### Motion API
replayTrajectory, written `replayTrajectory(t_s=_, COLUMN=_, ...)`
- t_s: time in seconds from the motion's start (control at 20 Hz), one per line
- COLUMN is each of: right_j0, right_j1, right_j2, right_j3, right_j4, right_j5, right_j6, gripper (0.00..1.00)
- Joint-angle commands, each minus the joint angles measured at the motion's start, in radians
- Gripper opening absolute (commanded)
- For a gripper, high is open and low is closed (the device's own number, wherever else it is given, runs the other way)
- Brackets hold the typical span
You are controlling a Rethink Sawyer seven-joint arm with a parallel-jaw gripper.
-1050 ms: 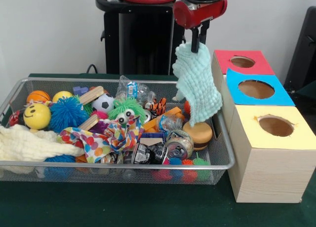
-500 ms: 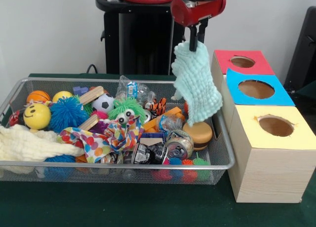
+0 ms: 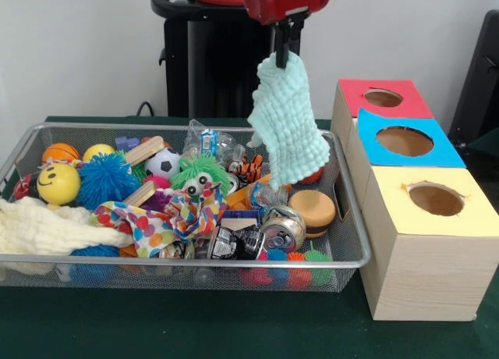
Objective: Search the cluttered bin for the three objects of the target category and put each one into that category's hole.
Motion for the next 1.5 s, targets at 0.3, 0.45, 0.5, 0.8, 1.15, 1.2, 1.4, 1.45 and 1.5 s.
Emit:
replayTrajectory(t_s=0.3, right_j0=-0.066, right_j1=-0.092, right_j2=0.03, right_j3=0.176, right_j4=0.027, right_j5=-0.116, right_j6=0.007, gripper=0.0)
replayTrajectory(t_s=0.45, right_j0=-0.081, right_j1=-0.101, right_j2=0.037, right_j3=0.2, right_j4=0.02, right_j5=-0.138, right_j6=-0.005, gripper=0.0)
replayTrajectory(t_s=0.5, right_j0=-0.08, right_j1=-0.098, right_j2=0.036, right_j3=0.201, right_j4=0.016, right_j5=-0.141, right_j6=-0.002, gripper=0.0)
replayTrajectory(t_s=0.8, right_j0=-0.047, right_j1=-0.084, right_j2=0.03, right_j3=0.133, right_j4=0.028, right_j5=-0.067, right_j6=0.012, gripper=0.0)
replayTrajectory(t_s=1.15, right_j0=0.05, right_j1=-0.026, right_j2=-0.006, right_j3=-0.039, right_j4=0.028, right_j5=0.087, right_j6=0.075, gripper=0.0)
replayTrajectory(t_s=1.2, right_j0=0.056, right_j1=-0.024, right_j2=-0.01, right_j3=-0.051, right_j4=0.031, right_j5=0.1, right_j6=0.078, gripper=0.0)
replayTrajectory(t_s=1.4, right_j0=0.084, right_j1=-0.003, right_j2=-0.025, right_j3=-0.113, right_j4=0.037, right_j5=0.158, right_j6=0.087, gripper=0.0)
replayTrajectory(t_s=1.45, right_j0=0.087, right_j1=0.001, right_j2=-0.026, right_j3=-0.126, right_j4=0.041, right_j5=0.174, right_j6=0.085, gripper=0.0)
replayTrajectory(t_s=1.5, right_j0=0.091, right_j1=0.004, right_j2=-0.028, right_j3=-0.138, right_j4=0.045, right_j5=0.189, right_j6=0.086, gripper=0.0)
